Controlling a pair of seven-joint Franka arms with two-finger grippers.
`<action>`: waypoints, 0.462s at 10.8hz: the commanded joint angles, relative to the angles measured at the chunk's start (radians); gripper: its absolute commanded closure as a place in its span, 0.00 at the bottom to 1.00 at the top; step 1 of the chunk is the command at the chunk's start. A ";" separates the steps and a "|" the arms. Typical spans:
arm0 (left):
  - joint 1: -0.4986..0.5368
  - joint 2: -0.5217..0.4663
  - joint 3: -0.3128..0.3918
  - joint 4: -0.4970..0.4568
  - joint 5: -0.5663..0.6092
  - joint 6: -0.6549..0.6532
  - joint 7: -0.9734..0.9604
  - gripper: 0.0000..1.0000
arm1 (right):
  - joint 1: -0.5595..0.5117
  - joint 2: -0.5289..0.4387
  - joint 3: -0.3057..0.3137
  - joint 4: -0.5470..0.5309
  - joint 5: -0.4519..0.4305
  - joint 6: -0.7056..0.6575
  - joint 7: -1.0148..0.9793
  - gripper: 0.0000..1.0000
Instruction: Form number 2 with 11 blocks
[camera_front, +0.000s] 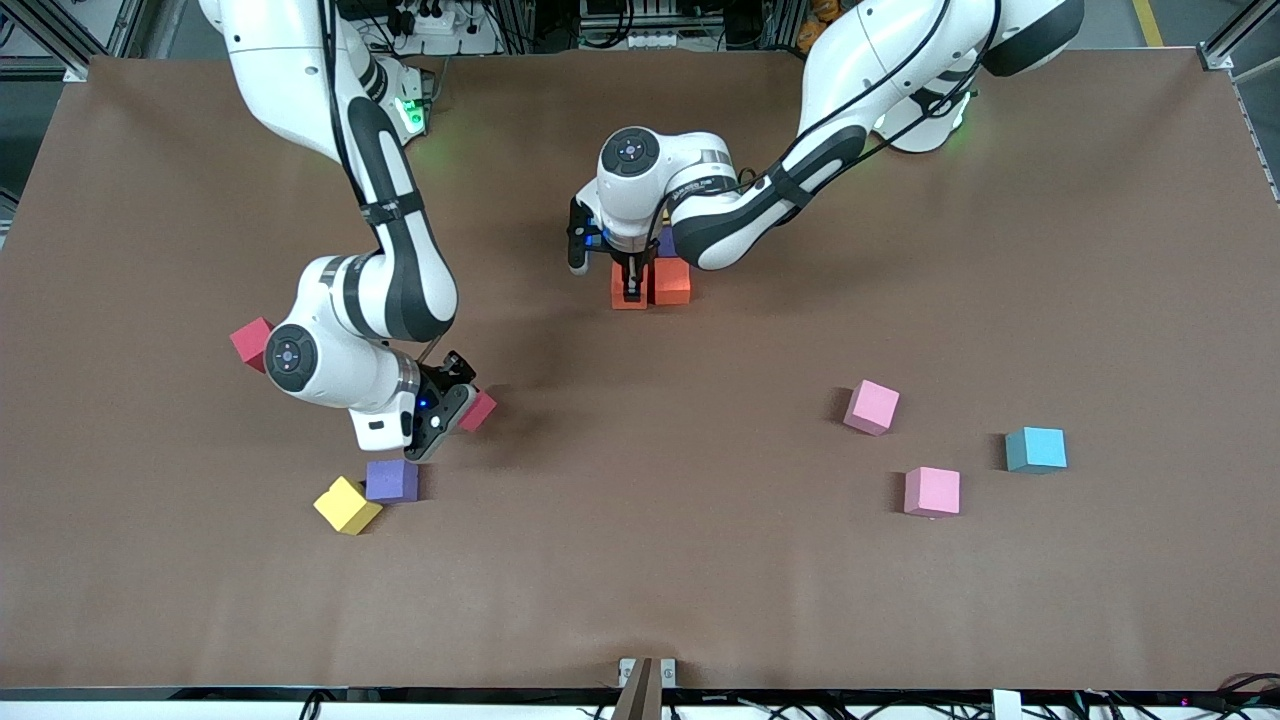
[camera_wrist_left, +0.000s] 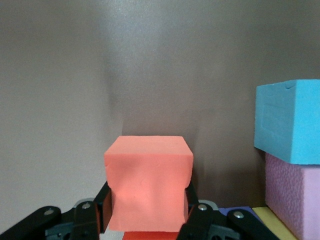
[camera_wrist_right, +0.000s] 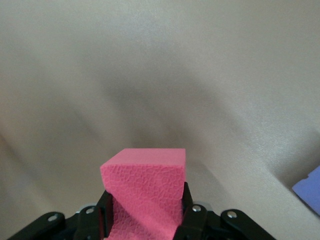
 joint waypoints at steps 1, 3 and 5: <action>0.013 -0.028 -0.007 -0.024 0.002 -0.017 0.011 0.72 | 0.006 -0.015 -0.002 -0.012 0.018 0.004 0.009 0.67; 0.013 -0.026 -0.007 -0.024 0.001 -0.017 0.011 0.72 | 0.006 -0.015 -0.002 -0.012 0.018 0.005 0.009 0.67; 0.013 -0.028 -0.007 -0.026 -0.007 -0.022 0.011 0.71 | 0.009 -0.014 -0.002 -0.014 0.018 0.007 0.009 0.67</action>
